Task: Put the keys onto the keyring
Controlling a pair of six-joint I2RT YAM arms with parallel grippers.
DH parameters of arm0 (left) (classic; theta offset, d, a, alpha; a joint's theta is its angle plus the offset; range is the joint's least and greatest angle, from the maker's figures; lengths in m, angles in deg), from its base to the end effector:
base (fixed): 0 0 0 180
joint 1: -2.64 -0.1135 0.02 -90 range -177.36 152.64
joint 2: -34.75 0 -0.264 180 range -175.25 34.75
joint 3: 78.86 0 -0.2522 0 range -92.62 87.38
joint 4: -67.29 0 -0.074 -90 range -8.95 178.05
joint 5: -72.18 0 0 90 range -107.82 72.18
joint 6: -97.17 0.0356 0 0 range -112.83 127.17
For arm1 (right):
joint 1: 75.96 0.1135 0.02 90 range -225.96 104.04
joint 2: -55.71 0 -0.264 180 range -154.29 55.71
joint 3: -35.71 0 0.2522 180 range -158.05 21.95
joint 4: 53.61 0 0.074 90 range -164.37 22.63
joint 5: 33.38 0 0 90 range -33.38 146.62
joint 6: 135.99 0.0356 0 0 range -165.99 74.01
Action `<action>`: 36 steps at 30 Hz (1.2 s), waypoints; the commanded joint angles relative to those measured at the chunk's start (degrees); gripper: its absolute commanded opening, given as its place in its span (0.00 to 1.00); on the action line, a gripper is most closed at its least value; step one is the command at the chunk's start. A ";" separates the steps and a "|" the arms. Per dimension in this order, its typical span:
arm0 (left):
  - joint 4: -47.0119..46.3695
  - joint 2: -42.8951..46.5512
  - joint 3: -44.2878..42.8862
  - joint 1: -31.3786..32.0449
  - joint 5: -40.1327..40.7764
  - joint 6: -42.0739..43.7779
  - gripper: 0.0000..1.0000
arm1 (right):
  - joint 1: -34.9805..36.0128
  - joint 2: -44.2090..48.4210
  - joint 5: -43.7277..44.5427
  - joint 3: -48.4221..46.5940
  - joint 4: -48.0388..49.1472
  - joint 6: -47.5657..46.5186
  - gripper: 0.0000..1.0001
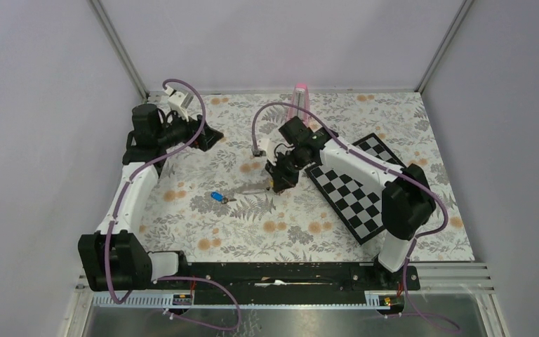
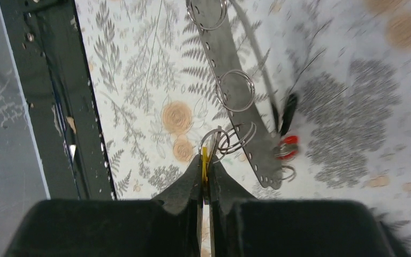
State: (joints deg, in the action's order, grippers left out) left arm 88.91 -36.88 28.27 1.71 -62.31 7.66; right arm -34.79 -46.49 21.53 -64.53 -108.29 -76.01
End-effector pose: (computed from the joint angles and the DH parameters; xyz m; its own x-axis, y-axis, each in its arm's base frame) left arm 0.2825 -0.0204 0.3349 -0.3427 0.0005 -0.9395 0.6482 0.7240 -0.2360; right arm 0.2760 0.2686 0.2768 -0.1558 -0.6801 -0.7163 -0.9870 0.0781 0.1406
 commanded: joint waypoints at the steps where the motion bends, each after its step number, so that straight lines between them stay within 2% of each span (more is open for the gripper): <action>1: 4.54 1.39 -3.75 -2.30 2.81 2.46 0.86 | 0.95 1.38 -2.81 7.12 3.11 0.93 0.00; 12: 5.99 0.45 -4.87 -3.11 0.64 2.53 0.90 | 2.16 2.78 -3.89 21.58 4.64 0.04 0.00; 19: 7.31 0.36 -4.87 -3.11 0.12 3.88 0.93 | 2.09 3.37 -0.64 25.27 3.03 -1.31 0.00; 31: 8.22 0.71 -3.56 -3.11 2.35 7.29 0.95 | 1.73 -0.07 5.27 23.51 -6.92 -3.81 0.14; 36: 9.15 0.60 -3.79 -3.11 2.56 8.43 0.96 | 1.63 -1.87 6.15 23.81 -8.68 -4.22 0.23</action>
State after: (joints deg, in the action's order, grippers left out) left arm 98.44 -36.88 25.99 -1.13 -60.61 14.04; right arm -33.00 -46.86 26.14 -39.52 -113.39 -78.86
